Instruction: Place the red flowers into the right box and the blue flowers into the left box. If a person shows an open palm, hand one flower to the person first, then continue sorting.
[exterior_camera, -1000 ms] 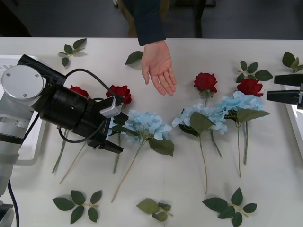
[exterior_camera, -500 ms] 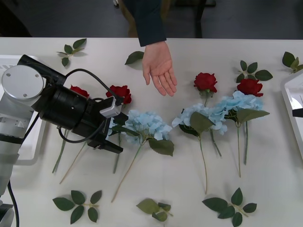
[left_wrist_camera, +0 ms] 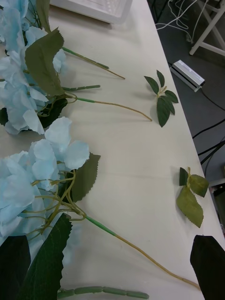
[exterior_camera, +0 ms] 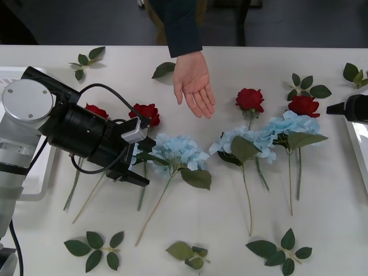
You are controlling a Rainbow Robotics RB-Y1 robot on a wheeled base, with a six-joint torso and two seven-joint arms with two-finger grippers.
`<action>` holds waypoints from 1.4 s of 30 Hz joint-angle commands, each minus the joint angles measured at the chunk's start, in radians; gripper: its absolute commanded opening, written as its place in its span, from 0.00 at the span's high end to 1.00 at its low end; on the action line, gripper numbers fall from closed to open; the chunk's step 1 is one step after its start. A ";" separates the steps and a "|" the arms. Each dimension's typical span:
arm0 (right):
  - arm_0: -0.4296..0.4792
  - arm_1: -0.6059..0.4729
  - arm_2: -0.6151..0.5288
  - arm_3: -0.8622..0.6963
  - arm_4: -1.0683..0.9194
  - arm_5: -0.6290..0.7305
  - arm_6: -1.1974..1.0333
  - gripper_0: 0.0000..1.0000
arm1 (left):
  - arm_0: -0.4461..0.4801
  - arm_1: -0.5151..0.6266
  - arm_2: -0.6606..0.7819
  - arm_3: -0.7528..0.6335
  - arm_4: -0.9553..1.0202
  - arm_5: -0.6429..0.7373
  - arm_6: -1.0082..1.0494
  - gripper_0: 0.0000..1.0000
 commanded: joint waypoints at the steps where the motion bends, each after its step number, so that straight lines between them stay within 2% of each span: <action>1: -0.107 0.077 0.066 0.072 0.105 -0.040 -0.024 0.00 | -0.026 -0.006 0.011 -0.010 -0.001 0.009 0.050 0.00; 6: -0.114 0.134 0.070 0.088 0.180 -0.028 -0.027 0.00 | -0.026 -0.006 0.011 -0.010 -0.001 0.009 0.050 0.00; 15: -0.113 0.202 0.072 0.083 0.191 -0.020 -0.030 0.00 | -0.026 -0.006 0.011 -0.010 -0.001 0.009 0.050 0.00; 20: -0.114 0.254 0.072 0.085 0.329 -0.040 -0.047 0.00 | -0.026 -0.006 0.011 -0.010 -0.001 0.009 0.050 0.00; 29: -0.114 0.309 0.072 0.094 0.450 -0.049 -0.085 0.02 | -0.026 -0.006 0.011 -0.010 -0.001 0.009 0.050 0.00; 30: -0.114 0.311 0.072 0.094 0.452 -0.052 -0.088 0.06 | -0.026 -0.006 0.011 -0.010 -0.001 0.009 0.050 0.00; 32: -0.114 0.314 0.072 0.094 0.458 -0.055 -0.093 0.28 | -0.026 -0.006 0.011 -0.010 -0.001 0.009 0.050 0.00; 34: -0.113 0.317 0.072 0.094 0.462 -0.057 -0.096 0.43 | -0.026 -0.006 0.011 -0.010 -0.001 0.009 0.050 0.00; 35: -0.113 0.317 0.072 0.094 0.469 -0.057 -0.097 0.57 | -0.026 -0.006 0.011 -0.010 -0.001 0.009 0.050 0.00; 38: -0.113 0.320 0.072 0.094 0.478 -0.057 -0.102 0.83 | -0.026 -0.006 0.011 -0.010 -0.001 0.009 0.050 0.00; 41: -0.113 0.323 0.074 0.094 0.487 -0.057 -0.103 1.00 | -0.026 -0.006 0.011 -0.010 -0.001 0.009 0.050 0.00; 42: -0.113 0.323 0.074 0.094 0.488 -0.057 -0.105 1.00 | -0.026 -0.006 0.011 -0.010 -0.001 0.009 0.050 0.00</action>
